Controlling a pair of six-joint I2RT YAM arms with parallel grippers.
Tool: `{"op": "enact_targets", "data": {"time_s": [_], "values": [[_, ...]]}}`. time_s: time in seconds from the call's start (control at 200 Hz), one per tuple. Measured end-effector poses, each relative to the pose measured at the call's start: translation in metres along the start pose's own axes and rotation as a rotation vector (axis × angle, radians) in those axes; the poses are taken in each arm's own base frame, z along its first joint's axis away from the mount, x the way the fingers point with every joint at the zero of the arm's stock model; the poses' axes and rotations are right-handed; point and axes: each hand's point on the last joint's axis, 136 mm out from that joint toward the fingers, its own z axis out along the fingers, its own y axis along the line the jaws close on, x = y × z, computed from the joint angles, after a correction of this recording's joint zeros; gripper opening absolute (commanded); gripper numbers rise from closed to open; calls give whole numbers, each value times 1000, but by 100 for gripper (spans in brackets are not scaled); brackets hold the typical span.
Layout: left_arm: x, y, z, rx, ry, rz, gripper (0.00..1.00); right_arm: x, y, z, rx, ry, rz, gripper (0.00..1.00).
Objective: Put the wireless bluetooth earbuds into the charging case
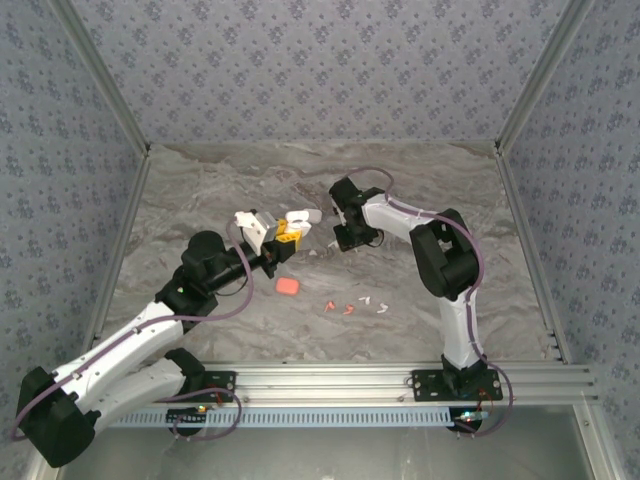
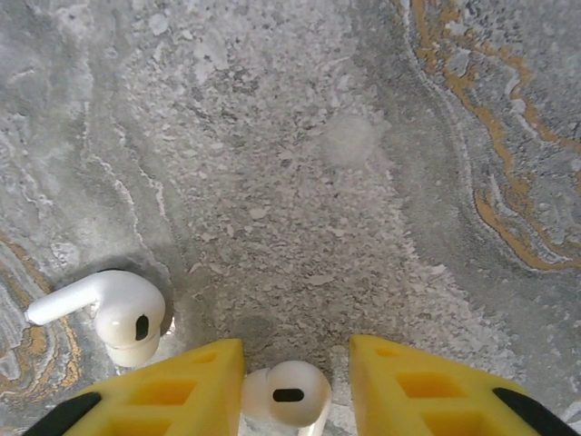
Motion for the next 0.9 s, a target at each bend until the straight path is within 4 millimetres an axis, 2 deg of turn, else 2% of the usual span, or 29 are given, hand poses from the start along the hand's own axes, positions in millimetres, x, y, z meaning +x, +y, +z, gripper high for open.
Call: {"op": "enact_targets", "data": {"time_s": [0.195,0.395,0.5,0.7,0.899], "values": [[0,0,0,0,0,0,0,0,0,0,1,-1,-3,28],[1,0,0,0,1,-1,0,0,1,-3,-4,-11,-4,28],[2,1,2,0,6,-3,0,3,1,-11,-9,-25,-5,28],[13,3,13,2,16,-44,0,-1,-3,-51,-14,-126,3,28],[31,6,30,17,38,-118,0,-4,-6,-116,-50,-330,33,28]]}}
